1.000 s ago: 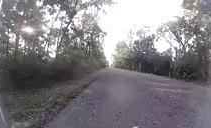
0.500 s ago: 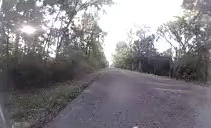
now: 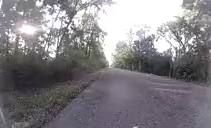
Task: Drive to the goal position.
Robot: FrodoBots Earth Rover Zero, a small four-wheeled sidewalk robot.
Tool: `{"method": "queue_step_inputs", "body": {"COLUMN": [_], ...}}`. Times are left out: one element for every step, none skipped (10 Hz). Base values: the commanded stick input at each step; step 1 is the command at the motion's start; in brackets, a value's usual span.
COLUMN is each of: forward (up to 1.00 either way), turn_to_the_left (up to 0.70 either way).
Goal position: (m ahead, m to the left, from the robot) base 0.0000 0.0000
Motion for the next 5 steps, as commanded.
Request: {"method": "queue_step_inputs", "body": {"forward": [0.04, 0.03, 0.01, 0.01, 0.03], "turn_to_the_left": [0.00, 0.00, 0.00, 0.00, 0.00]}}
